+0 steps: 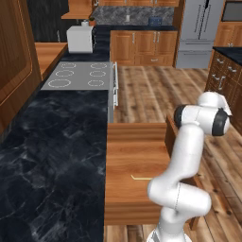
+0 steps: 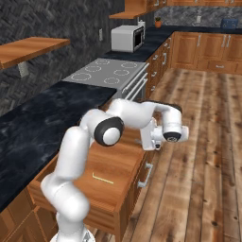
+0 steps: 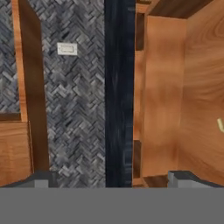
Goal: Take a straw from the drawer in front and place it inside the glass cup on the dining counter.
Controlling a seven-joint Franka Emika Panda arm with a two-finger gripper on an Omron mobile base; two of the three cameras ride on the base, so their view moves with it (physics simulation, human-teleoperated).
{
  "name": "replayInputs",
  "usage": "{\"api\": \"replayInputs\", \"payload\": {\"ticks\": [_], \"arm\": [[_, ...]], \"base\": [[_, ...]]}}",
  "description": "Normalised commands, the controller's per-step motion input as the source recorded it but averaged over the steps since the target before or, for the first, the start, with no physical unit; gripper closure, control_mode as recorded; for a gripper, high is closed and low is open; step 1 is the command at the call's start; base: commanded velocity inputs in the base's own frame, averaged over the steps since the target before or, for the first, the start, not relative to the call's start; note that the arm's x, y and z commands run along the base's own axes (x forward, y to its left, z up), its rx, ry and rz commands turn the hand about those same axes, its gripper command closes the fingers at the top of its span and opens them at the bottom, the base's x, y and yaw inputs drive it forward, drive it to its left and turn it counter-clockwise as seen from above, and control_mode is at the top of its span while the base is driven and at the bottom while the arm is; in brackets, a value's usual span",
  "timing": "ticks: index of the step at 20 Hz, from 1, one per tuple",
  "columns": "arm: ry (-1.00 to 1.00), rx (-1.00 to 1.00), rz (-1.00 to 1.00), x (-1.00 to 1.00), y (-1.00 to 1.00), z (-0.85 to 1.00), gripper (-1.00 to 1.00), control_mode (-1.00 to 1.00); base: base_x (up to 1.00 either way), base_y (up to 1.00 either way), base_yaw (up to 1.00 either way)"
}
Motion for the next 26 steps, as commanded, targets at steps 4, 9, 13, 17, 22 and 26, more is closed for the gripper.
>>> {"api": "replayInputs", "payload": {"ticks": [4,9,13,17,22,26], "arm": [[0.08,-0.13,0.05,0.0,0.52,0.14,-1.0,-1.0],[0.03,-0.18,0.18,0.0,0.58,0.0,-1.0,-1.0],[0.0,-0.14,0.17,-0.04,0.51,0.0,-1.0,-1.0],[0.0,-0.05,0.15,-0.07,0.24,0.0,-1.0,-1.0],[0.01,0.0,0.09,0.0,0.02,0.0,-1.0,-1.0],[0.04,-0.05,0.07,0.0,0.09,-0.04,-1.0,-1.0]], "base": [[0.0,0.0,0.0],[0.0,0.0,0.0],[0.0,0.0,0.0],[0.0,0.0,0.0],[0.0,0.0,0.0],[0.0,0.0,0.0]]}}
